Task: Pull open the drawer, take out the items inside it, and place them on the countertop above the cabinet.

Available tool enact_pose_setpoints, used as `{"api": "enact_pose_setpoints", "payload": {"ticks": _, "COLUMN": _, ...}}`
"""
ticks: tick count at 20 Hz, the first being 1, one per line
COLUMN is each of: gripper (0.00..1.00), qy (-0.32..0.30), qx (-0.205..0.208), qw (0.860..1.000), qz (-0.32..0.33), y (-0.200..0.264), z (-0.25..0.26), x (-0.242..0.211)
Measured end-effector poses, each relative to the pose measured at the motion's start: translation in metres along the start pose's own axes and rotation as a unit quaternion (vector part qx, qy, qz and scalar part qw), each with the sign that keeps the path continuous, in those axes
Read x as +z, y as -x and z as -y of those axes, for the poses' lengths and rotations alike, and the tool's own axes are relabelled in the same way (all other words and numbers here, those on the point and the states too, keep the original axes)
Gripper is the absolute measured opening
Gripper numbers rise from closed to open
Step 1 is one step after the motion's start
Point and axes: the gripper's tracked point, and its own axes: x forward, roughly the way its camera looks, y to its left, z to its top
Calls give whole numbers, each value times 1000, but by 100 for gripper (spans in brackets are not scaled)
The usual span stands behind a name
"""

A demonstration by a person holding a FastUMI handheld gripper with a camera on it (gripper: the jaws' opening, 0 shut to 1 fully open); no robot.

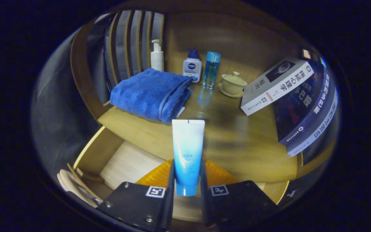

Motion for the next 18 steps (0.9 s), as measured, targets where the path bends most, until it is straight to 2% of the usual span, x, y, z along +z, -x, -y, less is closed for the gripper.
{"api": "enact_pose_setpoints", "payload": {"ticks": 4, "gripper": 36, "qy": 15, "qx": -14, "qw": 1000, "qz": -1, "y": -6, "z": 0, "x": 14}}
{"api": "enact_pose_setpoints", "payload": {"ticks": 12, "gripper": 36, "qy": 6, "qx": -34, "qw": 999, "qz": 5, "y": -20, "z": 3, "x": 33}}
{"api": "enact_pose_setpoints", "payload": {"ticks": 18, "gripper": 37, "qy": 5, "qx": -73, "qw": 997, "qz": 25, "y": -34, "z": 17, "x": 43}}
